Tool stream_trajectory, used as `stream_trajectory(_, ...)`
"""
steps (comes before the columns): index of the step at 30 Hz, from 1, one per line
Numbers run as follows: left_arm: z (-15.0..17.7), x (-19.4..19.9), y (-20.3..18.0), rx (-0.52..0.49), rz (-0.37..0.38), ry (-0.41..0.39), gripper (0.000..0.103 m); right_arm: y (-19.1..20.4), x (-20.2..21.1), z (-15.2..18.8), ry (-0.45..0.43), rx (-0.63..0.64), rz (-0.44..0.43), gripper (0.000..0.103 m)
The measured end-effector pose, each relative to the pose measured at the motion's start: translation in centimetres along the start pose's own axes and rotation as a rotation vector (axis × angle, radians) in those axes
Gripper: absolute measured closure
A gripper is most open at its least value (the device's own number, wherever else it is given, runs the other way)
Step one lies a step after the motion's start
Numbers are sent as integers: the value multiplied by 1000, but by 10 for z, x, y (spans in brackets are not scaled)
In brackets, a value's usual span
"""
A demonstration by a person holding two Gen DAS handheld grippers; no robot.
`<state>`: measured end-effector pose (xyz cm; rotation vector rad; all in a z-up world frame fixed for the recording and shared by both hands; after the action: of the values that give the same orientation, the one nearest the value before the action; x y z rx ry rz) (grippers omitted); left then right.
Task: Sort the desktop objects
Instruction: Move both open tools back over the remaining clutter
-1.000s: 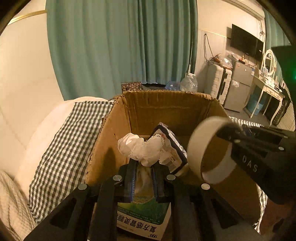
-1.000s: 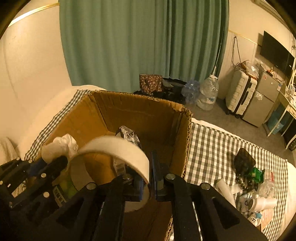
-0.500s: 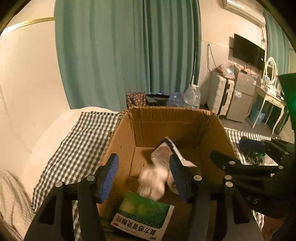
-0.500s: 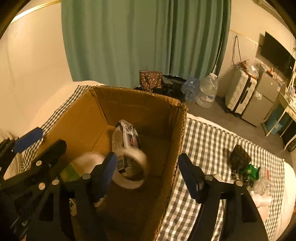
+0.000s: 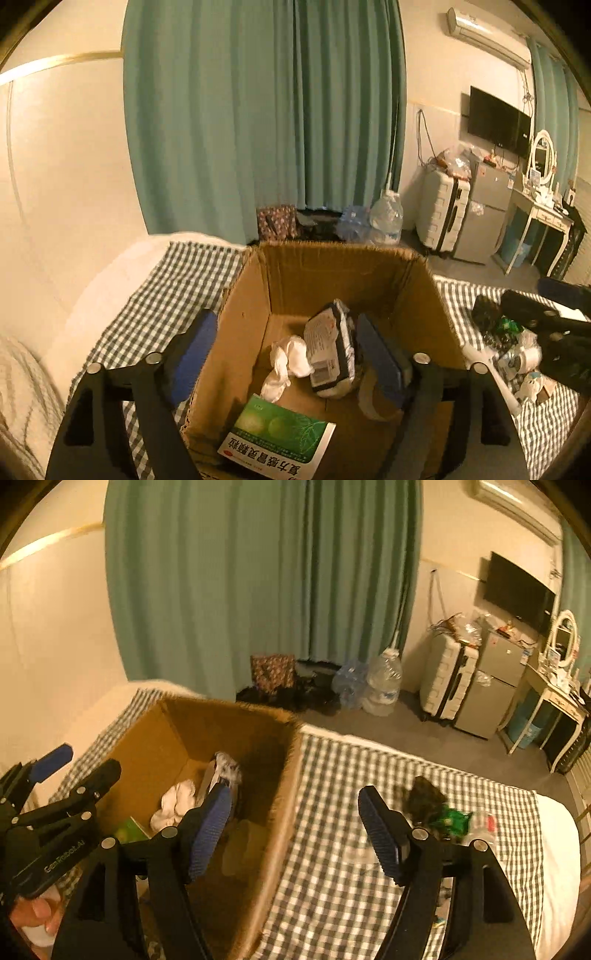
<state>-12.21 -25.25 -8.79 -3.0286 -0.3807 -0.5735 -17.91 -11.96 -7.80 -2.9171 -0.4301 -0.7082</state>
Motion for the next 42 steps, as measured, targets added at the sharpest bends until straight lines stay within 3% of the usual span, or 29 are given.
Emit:
stream_trajectory(7, -21, 24, -14, 26, -8, -81, 0, -44, 47, -18, -114, -56, 55, 20)
stream_trajectory(15, -40, 48, -42, 43, -13, -163, 0, -90, 96, -32, -223, -69, 107, 0)
stream_trajectory(23, -53, 59, -94, 45, 47, -177, 0, -149, 137, -27, -267, -93, 184, 0)
stream_trajectory(29, -46, 75, -145, -68, 87, -222, 0, -200, 156, -14, -259, -136, 229, 0)
stream_trajectory(36, -18, 65, -201, -126, 174, -202, 0, -255, 155, 14, -223, -142, 259, 0)
stream_trajectory(42, -2, 43, -223, -146, 174, -171, 0, -297, 136, 45, -177, -187, 256, 0)
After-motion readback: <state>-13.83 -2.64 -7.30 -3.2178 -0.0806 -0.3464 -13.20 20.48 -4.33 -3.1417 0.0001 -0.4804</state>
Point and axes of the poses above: each gripper's, at about its wrist camera, not at the fingertips, and x roughly against the way its jaws point, y to its left, z to its underside, the point moved 4 cm from there along -x, roughly the way its jaws point, and after that the axes turned 11 degrees about -y, right-handed, at the moved point
